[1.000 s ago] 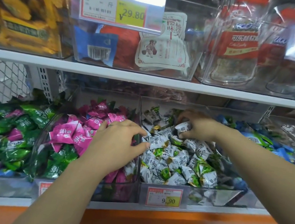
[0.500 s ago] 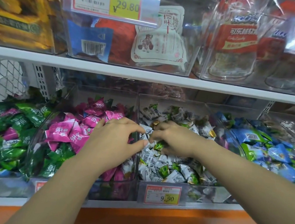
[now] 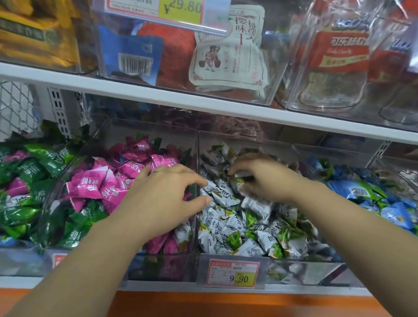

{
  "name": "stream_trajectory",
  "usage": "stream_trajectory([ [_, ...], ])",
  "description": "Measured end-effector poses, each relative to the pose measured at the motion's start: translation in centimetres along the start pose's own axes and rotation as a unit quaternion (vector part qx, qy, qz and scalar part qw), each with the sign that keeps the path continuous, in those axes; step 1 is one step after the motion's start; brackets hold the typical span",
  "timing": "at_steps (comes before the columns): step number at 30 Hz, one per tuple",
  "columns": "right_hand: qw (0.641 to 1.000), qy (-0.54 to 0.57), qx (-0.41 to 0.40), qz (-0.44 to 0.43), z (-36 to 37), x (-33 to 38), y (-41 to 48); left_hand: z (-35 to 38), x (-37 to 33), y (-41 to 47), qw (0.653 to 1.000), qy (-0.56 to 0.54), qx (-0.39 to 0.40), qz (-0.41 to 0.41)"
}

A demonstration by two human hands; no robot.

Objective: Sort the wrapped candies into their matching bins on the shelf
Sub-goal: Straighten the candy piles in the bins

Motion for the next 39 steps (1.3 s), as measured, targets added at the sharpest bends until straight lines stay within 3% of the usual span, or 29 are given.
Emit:
stream_trajectory([
  [4,0.996,0.063,0.012,-0.061,-1.6,3.6,-2.7,0.0,-0.1,0.1,1.000,-0.001,-0.005,-0.001],
  [7,0.955,0.232,0.166,-0.075,0.1,6.6,-4.8,0.0,-0.2,0.1,1.000,-0.005,-0.011,0.002],
  [9,0.926,0.281,0.242,-0.063,1.3,7.7,-5.4,0.1,-0.2,0.0,1.000,-0.010,-0.010,0.000],
  [15,0.854,0.345,0.388,-0.029,3.1,9.1,-5.7,0.2,-0.2,0.2,1.000,0.000,-0.009,0.000],
  [18,0.844,0.316,0.432,-0.041,3.8,9.9,-6.1,0.2,0.0,0.2,1.000,0.003,-0.007,0.000],
  [22,0.923,0.112,0.354,-0.097,3.8,8.0,-5.1,0.1,-0.1,0.0,1.000,0.004,-0.010,0.004],
  [24,0.943,0.067,0.311,-0.100,4.1,6.6,-4.7,0.1,-0.2,-0.1,1.000,0.001,-0.012,0.009],
  [33,0.978,-0.017,0.181,-0.100,3.5,4.2,-2.3,0.1,-0.1,0.0,1.000,-0.006,-0.010,0.006],
  [39,0.990,0.012,0.106,-0.095,2.0,3.9,-2.8,0.1,-0.1,0.1,1.000,-0.003,-0.007,0.006],
])
Point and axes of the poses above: each hand's wrist, its own y-axis towards the middle knuckle, its own z-axis out of the palm, x = y × z, the point moved 7 cm from there along y, towards the middle knuckle, and after that the axes turned 14 degrees about -y, right-handed, at the moved point
